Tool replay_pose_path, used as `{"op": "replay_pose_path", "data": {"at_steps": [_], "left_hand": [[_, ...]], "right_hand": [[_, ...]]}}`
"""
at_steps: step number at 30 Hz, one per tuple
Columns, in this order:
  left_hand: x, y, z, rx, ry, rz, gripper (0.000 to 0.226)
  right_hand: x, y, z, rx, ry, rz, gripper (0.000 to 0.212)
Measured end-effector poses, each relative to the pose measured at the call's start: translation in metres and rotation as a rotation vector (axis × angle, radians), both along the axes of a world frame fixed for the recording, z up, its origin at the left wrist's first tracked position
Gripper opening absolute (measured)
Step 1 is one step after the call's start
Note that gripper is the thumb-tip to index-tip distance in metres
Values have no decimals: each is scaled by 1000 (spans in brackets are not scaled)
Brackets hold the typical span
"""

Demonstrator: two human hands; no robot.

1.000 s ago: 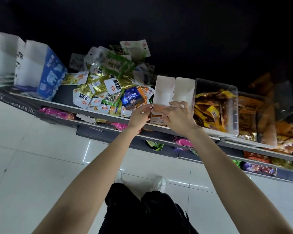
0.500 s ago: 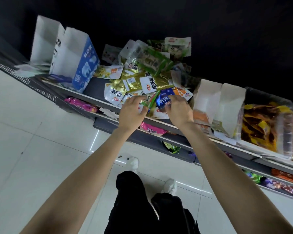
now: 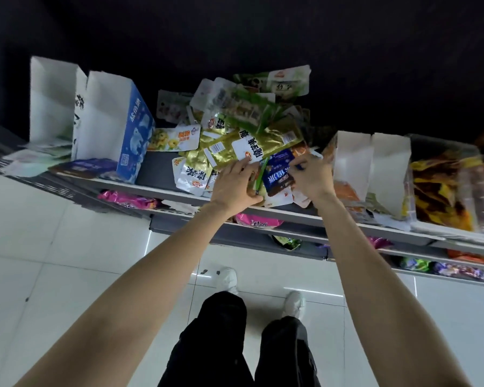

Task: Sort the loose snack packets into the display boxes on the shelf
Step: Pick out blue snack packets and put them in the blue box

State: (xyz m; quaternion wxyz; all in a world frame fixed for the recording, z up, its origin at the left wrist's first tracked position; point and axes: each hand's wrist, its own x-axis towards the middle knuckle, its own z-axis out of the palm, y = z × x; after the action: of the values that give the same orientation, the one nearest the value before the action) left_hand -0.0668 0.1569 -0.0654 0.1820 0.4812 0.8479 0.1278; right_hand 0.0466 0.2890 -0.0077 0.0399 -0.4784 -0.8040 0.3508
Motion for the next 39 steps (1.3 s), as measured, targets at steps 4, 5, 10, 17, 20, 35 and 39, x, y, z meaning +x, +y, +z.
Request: {"op": "replay_pose_path", "data": {"at_steps": [4, 5, 10, 17, 20, 35, 39], "left_hand": [[2, -6, 32, 409, 32, 53, 46], [3, -7, 42, 482, -1, 55, 39], [9, -20, 102, 622, -618, 252, 12], [17, -75, 146, 590, -562, 276, 3], [22, -112, 159, 518, -352, 346, 25], [-71, -259, 152, 523, -179, 531, 65], [-108, -259, 152, 502, 308, 283, 68]], "right_hand": [[10, -16, 48, -406, 415, -251, 8], [12, -21, 61, -502, 499, -286, 8], [30, -37, 104, -599, 646, -294, 16], [40, -81, 104, -383, 480, 149, 19], [30, -105, 94, -554, 479, 166, 31], [-118, -215, 103, -563, 606, 79, 21], [-167, -247, 114, -554, 699, 2, 20]]}}
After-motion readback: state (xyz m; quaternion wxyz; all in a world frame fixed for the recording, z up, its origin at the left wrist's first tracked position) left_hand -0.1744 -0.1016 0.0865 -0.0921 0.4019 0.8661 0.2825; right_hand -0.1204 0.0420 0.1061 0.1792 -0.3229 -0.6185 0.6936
